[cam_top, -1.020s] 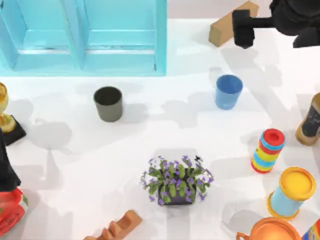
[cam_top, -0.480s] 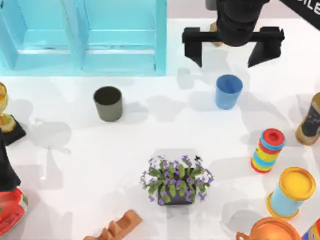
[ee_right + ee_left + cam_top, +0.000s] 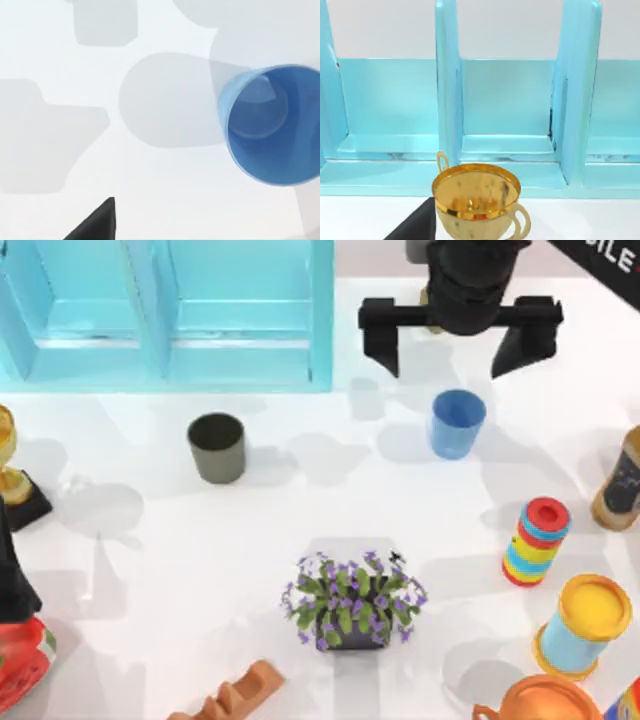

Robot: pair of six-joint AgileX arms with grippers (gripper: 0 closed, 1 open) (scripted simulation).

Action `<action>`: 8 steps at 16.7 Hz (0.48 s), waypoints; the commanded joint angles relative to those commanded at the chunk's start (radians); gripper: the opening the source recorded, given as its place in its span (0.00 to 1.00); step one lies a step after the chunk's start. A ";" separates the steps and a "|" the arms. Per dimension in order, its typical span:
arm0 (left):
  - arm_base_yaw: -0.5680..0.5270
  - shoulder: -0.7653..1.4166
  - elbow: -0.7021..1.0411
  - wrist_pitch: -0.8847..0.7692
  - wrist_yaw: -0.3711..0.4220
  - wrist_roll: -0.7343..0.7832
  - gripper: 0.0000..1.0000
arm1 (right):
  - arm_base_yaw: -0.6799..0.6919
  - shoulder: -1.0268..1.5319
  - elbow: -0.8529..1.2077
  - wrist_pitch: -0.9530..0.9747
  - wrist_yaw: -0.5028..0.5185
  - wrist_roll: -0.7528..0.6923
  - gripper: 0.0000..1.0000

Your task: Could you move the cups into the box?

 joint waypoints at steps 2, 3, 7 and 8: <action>0.000 0.000 0.000 0.000 0.000 0.000 1.00 | 0.000 0.011 -0.032 0.037 0.000 -0.004 1.00; 0.000 0.000 0.000 0.000 0.000 0.000 1.00 | -0.002 0.020 -0.057 0.070 -0.001 -0.005 1.00; 0.000 0.000 0.000 0.000 0.000 0.000 1.00 | -0.009 0.065 -0.171 0.249 -0.001 -0.011 1.00; 0.000 0.000 0.000 0.000 0.000 0.000 1.00 | -0.010 0.075 -0.197 0.282 -0.001 -0.013 1.00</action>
